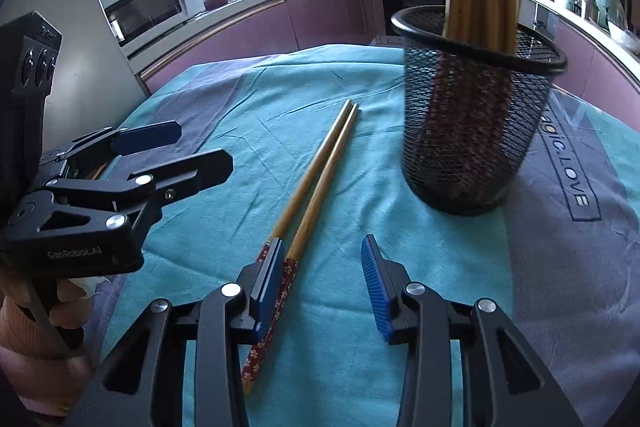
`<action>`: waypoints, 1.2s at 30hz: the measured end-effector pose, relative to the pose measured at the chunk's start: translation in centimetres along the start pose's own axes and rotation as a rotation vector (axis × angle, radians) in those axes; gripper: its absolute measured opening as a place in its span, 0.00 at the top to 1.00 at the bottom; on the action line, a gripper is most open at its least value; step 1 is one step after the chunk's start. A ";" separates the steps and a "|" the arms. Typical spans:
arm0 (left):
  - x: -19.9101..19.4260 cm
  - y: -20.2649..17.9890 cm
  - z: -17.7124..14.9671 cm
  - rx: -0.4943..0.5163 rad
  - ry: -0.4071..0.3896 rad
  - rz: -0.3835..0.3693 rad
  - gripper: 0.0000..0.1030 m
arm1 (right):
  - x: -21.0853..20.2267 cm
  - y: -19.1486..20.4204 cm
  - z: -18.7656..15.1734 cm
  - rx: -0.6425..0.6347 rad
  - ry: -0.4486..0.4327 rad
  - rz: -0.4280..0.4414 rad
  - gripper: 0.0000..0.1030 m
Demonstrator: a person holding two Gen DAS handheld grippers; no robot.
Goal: Organize utensils
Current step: 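Move both open tools back over the last pair of chopsticks, then close the right tool on one chopstick while the left tool grasps the other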
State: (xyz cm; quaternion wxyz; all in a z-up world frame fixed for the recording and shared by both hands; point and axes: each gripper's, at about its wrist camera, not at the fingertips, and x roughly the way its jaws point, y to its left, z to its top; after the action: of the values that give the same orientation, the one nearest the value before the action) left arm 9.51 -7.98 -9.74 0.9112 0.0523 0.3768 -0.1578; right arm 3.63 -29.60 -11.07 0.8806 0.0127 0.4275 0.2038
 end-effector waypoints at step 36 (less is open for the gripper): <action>4.6 -1.9 -0.2 0.005 0.167 -0.074 0.81 | 2.0 -0.5 2.4 -0.039 0.012 -0.041 0.71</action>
State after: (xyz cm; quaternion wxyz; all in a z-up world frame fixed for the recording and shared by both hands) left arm 11.84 -10.86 -13.04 0.8701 0.0537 0.4526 -0.1875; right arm 6.71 -28.91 -11.19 0.8821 -0.0145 0.4290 0.1939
